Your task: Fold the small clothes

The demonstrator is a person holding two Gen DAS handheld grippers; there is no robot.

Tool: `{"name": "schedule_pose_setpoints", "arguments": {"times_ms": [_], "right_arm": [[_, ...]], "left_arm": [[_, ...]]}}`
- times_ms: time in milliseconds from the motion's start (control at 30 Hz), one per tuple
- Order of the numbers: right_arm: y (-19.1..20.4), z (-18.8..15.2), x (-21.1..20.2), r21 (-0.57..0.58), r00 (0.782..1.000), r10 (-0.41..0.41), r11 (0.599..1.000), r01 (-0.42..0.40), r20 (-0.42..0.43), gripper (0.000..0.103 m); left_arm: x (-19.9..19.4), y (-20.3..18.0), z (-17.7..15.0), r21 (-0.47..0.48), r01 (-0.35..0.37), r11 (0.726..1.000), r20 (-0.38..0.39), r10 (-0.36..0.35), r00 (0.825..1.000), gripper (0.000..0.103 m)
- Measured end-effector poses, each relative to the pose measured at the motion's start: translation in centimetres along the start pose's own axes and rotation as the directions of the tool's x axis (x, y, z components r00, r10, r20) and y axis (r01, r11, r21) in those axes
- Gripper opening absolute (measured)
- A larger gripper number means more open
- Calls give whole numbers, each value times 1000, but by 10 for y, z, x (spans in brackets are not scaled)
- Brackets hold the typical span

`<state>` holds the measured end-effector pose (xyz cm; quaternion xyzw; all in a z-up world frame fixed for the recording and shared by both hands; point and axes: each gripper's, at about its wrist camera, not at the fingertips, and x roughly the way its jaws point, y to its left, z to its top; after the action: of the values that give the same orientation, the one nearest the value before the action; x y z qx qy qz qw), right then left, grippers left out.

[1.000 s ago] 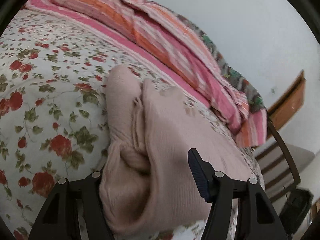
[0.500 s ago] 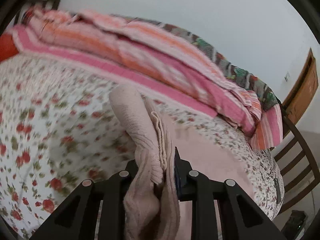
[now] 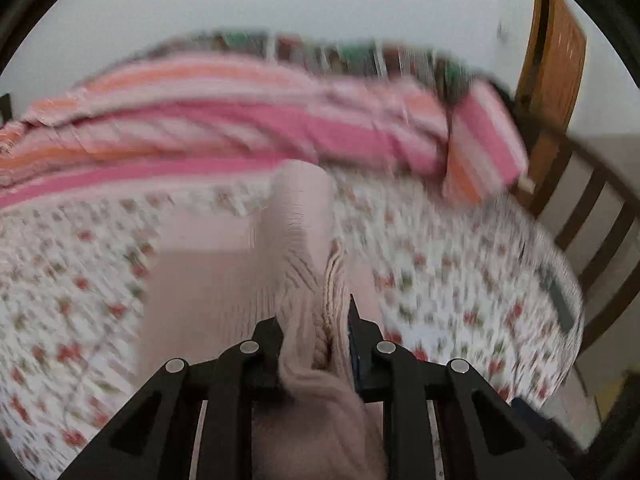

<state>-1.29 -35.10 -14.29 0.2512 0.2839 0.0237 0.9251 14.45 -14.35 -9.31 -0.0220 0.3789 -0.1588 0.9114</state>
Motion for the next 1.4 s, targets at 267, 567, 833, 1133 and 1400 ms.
{"name": "schedule_pose_setpoints", "arguments": {"times_ms": [267, 567, 833, 1133, 1400], "right_arm": [[-9, -1, 4, -21, 999, -30, 999, 29, -30, 43], [35, 23, 46, -64, 988, 132, 988, -137, -81, 53], [73, 50, 113, 40, 955, 275, 961, -272, -115, 65], [96, 54, 135, -66, 979, 142, 986, -153, -149, 21], [58, 35, 136, 36, 984, 99, 995, -94, -150, 26]], "left_arm": [[8, -13, -12, 95, 235, 967, -72, -229, 971, 67], [-39, 96, 12, -122, 242, 962, 109, -230, 967, 67], [-30, 169, -12, -245, 142, 959, 76, -127, 989, 67], [-20, 203, -31, -272, 143, 952, 49, -134, 990, 67], [-12, 216, -37, -284, 191, 940, 42, -187, 981, 67]]}}
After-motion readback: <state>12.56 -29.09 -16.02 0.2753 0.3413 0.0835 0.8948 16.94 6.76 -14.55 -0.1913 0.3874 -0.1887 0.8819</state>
